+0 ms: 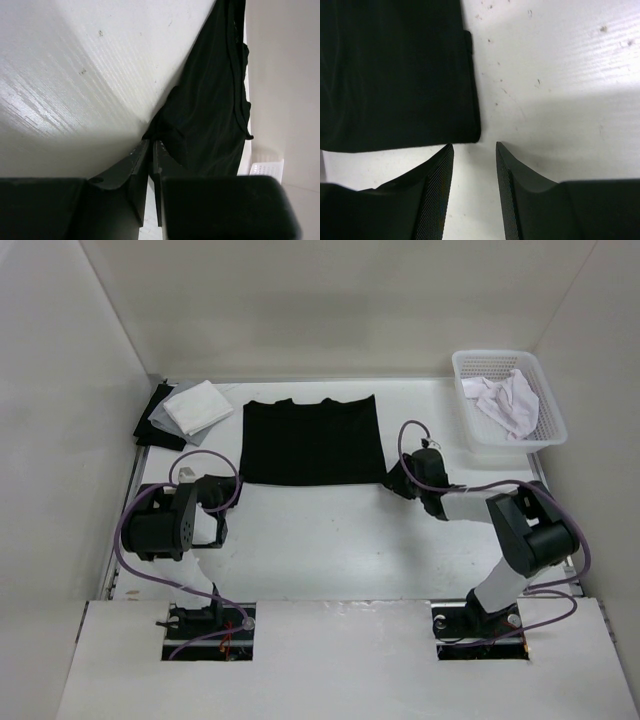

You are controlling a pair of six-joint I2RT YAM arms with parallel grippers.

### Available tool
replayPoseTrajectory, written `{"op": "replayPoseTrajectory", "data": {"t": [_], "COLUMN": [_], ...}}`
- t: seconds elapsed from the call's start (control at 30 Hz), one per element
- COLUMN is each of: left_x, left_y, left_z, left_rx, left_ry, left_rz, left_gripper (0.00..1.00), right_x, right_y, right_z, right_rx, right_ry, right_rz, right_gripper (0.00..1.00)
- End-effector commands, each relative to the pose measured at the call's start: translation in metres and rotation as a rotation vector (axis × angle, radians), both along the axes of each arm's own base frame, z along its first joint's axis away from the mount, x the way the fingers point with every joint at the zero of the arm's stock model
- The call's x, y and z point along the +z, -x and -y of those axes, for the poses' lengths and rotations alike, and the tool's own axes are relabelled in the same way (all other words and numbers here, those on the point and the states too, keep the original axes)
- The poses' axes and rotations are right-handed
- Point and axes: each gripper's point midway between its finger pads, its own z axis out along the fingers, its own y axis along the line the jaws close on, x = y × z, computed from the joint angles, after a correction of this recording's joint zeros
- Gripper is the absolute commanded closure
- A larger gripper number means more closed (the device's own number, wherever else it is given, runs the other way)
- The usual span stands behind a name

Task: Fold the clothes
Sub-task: Fold the tank top

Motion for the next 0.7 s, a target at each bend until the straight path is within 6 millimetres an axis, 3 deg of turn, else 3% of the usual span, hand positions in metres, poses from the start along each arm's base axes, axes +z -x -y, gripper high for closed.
{"op": "replayPoseTrajectory", "data": {"t": [0.0, 0.5, 0.67], "left_x": [-0.002, 0.017, 0.037], "left_y": [0.0, 0.005, 0.014], "left_z": [-0.004, 0.0, 0.002], "left_rx": [0.01, -0.008, -0.019], "left_ry": [-0.007, -0.005, 0.005], "left_rz": [0.003, 0.063, 0.113], "left_gripper": [0.94, 1.0, 1.0], "right_x": [0.004, 0.007, 0.04], "right_y": [-0.014, -0.031, -0.023], "right_z": [-0.007, -0.008, -0.008], "right_rx": [-0.003, -0.048, -0.046], "right_ry": [-0.028, -0.049, -0.048], "right_rz": [0.018, 0.064, 0.167], "right_gripper": [0.57, 0.96, 1.0]}}
